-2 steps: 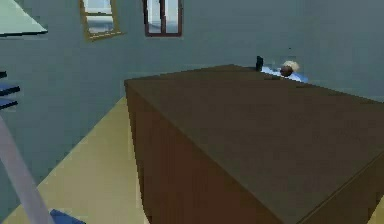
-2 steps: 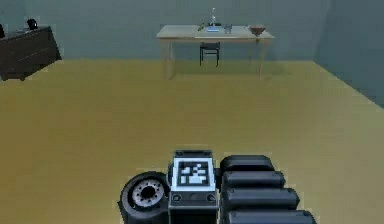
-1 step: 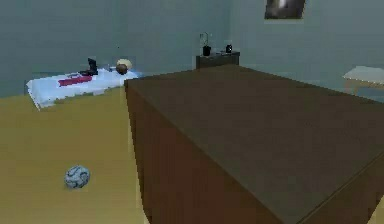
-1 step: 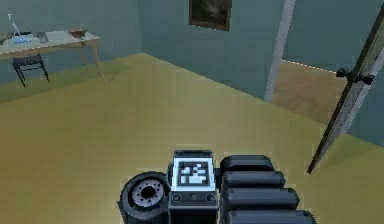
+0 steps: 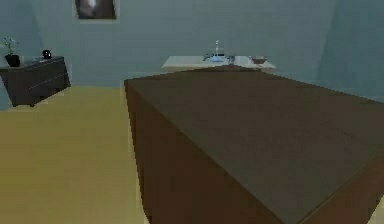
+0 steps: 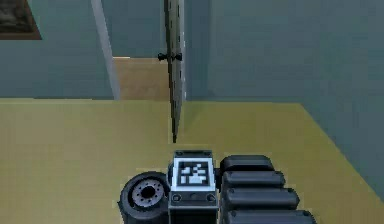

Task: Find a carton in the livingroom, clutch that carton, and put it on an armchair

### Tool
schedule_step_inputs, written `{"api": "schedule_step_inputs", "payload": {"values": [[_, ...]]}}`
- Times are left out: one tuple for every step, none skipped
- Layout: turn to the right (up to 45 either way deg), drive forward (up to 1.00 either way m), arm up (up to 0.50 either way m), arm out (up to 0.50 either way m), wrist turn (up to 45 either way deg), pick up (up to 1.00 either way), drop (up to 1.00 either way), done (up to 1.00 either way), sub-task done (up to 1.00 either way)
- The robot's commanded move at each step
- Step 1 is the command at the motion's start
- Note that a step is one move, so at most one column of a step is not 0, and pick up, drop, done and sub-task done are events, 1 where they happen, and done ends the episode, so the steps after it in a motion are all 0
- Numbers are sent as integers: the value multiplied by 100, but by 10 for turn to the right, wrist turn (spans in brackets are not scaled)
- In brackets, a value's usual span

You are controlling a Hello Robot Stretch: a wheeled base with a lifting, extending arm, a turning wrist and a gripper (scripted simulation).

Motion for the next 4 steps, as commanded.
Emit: {"api": "schedule_step_inputs", "payload": {"values": [[60, 0, 0, 0, 0, 0, 0, 0, 0], [-450, 0, 0, 0, 0, 0, 0, 0, 0], [-450, 0, 0, 0, 0, 0, 0, 0, 0], [-120, 0, 0, 0, 0, 0, 0, 0, 0]]}}
